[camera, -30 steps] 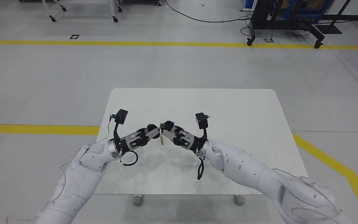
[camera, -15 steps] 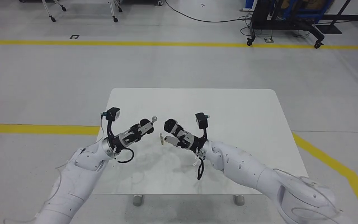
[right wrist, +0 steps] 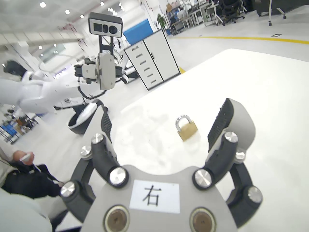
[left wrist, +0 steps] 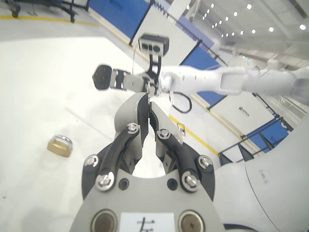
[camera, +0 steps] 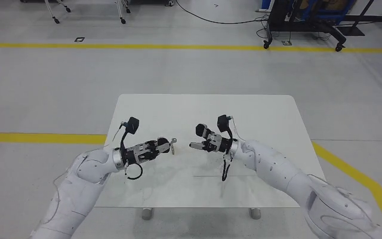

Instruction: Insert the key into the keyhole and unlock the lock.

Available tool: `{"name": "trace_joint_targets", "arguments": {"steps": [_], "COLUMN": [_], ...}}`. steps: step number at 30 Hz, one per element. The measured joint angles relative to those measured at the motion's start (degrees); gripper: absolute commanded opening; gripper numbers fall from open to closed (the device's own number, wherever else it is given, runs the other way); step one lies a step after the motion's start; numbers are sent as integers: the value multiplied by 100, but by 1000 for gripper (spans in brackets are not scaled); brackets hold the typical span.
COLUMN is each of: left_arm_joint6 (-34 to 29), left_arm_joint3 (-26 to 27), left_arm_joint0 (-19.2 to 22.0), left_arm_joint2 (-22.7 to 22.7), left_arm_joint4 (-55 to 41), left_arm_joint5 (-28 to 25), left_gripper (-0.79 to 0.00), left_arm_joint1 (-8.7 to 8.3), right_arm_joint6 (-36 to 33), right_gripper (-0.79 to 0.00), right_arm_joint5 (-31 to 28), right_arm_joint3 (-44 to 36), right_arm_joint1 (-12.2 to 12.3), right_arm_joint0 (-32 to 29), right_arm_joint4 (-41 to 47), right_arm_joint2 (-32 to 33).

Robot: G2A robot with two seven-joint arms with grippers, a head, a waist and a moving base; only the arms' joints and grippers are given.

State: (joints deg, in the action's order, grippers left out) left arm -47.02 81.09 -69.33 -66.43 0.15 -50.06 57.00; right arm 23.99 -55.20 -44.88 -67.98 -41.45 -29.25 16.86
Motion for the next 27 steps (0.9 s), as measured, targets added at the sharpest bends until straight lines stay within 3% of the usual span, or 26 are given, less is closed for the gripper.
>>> {"name": "trace_joint_targets", "arguments": {"steps": [2,5,12,15,17,18,23,27], "left_arm_joint6": [-428,-368,-345,-372,-553,-627,-812,-796], "left_arm_joint3": [175,343,328,594,938,1039,1054,1027], "left_arm_joint0": [71,72,68,94,182,216,415,467], "left_arm_joint2": [25,-13,-11,88,239,327,677,706], "left_arm_joint4": [155,279,271,622,1205,1393,1694,1780], "left_arm_joint5": [268,434,422,490,496,518,741,835], "left_gripper": [-785,-785,-785,-785,-785,-785,-785,-785], "left_arm_joint1": [-35,-43,-42,-36,-30,-23,16,8], "right_arm_joint6": [-119,-106,-93,-191,-456,-605,-1643,-2115], "right_gripper": [0,0,0,0,0,-157,-86,-126], "right_arm_joint5": [-161,-289,-280,-187,-104,-144,-285,-280], "right_arm_joint3": [-217,-694,-660,-698,-789,-817,-1065,-1328], "right_arm_joint1": [213,463,466,466,467,471,493,538], "right_arm_joint0": [-71,-290,-279,-312,-339,-331,-229,-234], "right_arm_joint4": [-211,-175,-164,-215,-264,-295,-247,42], "right_arm_joint2": [191,465,470,481,520,531,529,549]}}
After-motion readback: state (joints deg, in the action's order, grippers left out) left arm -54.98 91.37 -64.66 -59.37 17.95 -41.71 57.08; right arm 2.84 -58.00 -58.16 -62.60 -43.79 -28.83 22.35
